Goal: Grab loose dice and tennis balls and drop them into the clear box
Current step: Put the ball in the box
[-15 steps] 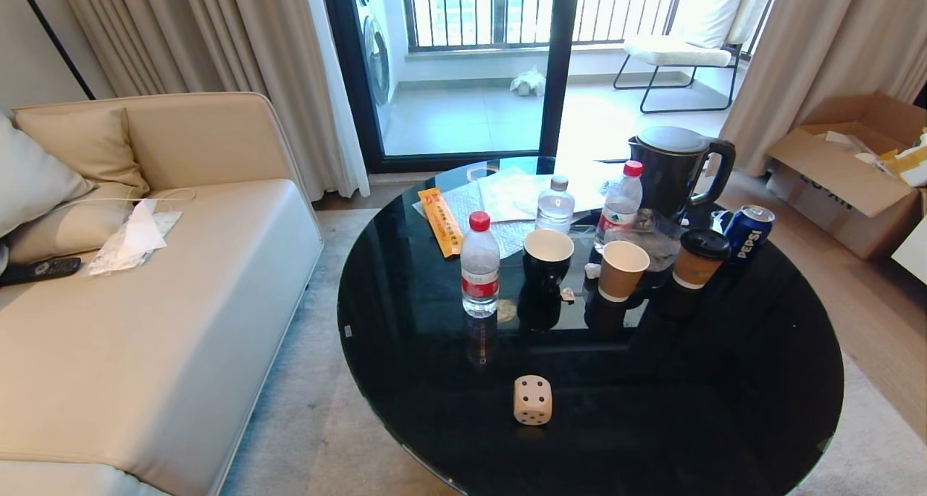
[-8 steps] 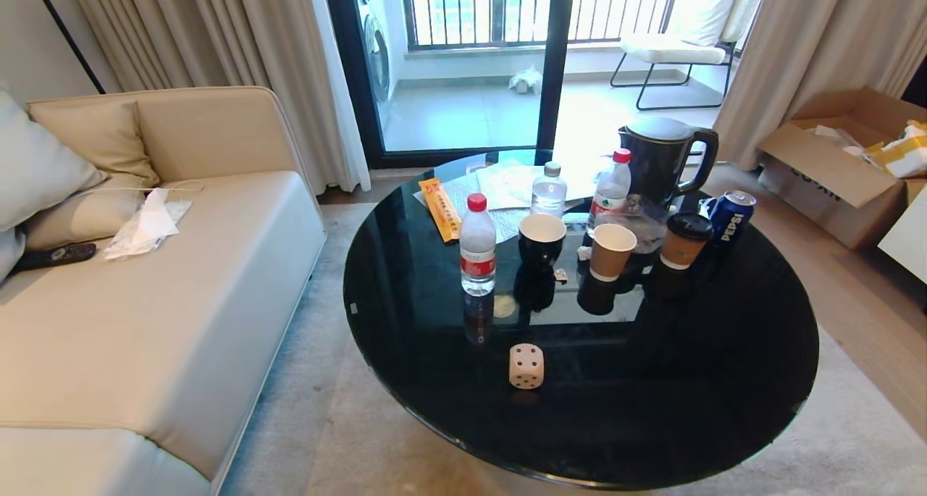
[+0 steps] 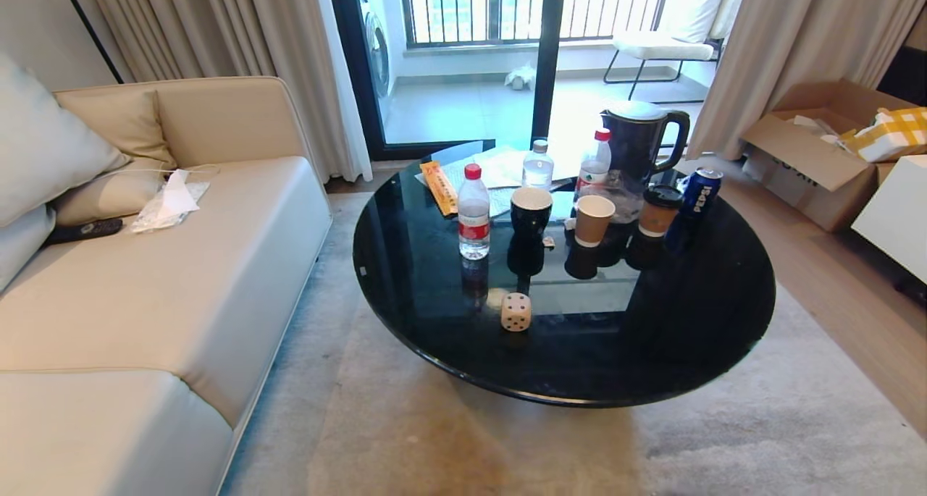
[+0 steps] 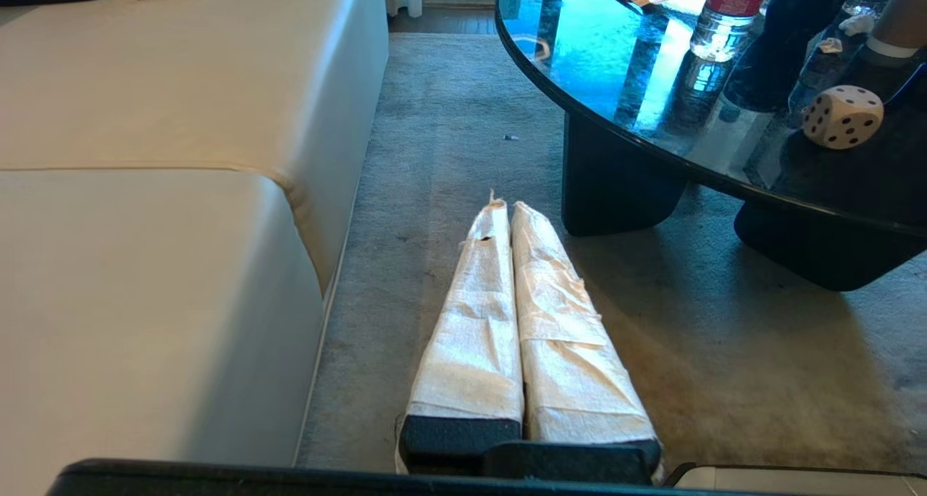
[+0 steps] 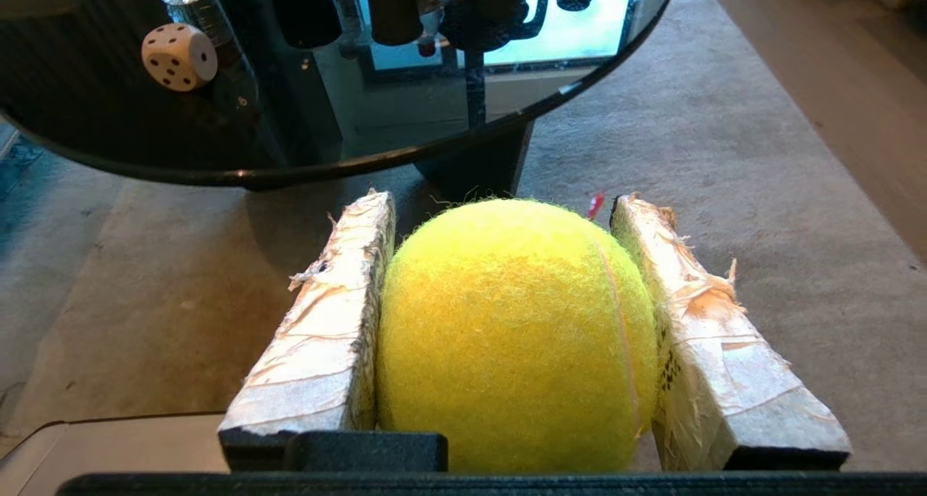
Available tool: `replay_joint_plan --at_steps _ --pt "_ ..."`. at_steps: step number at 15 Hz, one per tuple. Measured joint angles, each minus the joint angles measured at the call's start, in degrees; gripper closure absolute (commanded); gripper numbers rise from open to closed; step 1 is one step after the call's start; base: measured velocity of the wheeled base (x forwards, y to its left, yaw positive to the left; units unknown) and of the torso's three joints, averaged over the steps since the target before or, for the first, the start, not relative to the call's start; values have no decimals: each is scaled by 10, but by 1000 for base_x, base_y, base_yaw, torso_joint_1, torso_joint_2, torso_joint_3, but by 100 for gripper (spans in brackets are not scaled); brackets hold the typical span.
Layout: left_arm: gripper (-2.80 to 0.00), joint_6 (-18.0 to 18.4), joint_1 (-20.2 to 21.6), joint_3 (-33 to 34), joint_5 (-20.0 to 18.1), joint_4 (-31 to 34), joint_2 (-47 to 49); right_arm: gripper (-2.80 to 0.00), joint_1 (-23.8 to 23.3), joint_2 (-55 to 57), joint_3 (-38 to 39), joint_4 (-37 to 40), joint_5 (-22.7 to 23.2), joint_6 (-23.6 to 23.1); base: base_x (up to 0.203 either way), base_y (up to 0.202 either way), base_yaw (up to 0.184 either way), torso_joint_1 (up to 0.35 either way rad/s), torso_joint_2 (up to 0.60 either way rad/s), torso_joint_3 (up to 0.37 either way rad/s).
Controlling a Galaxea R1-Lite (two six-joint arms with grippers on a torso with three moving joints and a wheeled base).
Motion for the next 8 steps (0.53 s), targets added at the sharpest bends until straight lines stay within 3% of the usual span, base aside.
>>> replay_joint_plan --at_steps 8 --pt "0 -1 0 0 0 0 0 0 0 0 0 0 0 0 -183 0 -1 3 2 1"
